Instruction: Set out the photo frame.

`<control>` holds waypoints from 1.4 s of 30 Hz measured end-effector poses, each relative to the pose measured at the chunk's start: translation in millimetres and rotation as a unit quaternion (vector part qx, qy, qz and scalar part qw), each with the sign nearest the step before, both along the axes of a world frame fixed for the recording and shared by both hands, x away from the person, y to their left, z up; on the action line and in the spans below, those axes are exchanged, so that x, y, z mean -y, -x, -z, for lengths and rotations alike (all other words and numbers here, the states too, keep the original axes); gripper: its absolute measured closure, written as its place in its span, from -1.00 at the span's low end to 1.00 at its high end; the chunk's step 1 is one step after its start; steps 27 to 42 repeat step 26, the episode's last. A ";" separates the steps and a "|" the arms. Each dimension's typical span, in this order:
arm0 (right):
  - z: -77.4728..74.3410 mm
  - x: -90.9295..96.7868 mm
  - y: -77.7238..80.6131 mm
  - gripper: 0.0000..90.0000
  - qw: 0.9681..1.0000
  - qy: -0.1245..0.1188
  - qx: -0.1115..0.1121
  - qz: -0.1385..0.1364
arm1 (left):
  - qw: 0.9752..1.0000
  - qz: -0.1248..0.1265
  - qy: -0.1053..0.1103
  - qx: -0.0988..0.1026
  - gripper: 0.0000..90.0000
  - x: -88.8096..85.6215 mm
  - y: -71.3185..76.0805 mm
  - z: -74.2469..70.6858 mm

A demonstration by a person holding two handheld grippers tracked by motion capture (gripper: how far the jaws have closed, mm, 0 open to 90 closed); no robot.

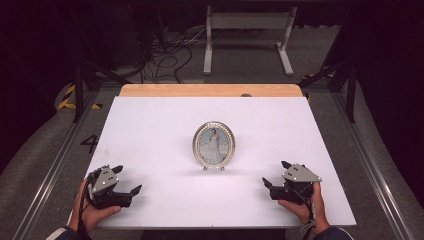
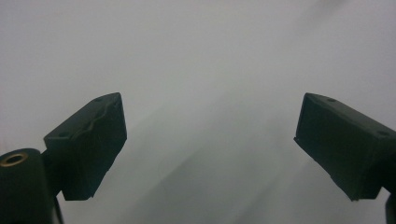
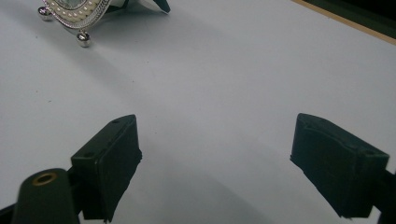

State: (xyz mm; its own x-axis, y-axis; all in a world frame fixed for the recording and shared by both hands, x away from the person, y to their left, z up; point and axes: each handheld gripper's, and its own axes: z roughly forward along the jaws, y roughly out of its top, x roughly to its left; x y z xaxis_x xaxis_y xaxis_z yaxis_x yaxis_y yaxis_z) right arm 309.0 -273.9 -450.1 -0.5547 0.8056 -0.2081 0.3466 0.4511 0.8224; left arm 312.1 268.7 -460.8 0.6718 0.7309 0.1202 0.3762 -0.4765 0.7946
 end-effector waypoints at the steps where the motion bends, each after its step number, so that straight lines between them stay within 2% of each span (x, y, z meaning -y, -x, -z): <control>1: 0.2 -0.1 -0.1 -0.65 1.000 0.000 0.000 0.000 | 1.000 0.000 0.000 0.000 -0.79 0.2 0.3 0.0; 42: -0.2 2.2 1.1 -0.66 1.000 0.000 0.002 0.006 | 1.000 0.004 0.005 -0.002 -0.80 2.8 -4.5 0.3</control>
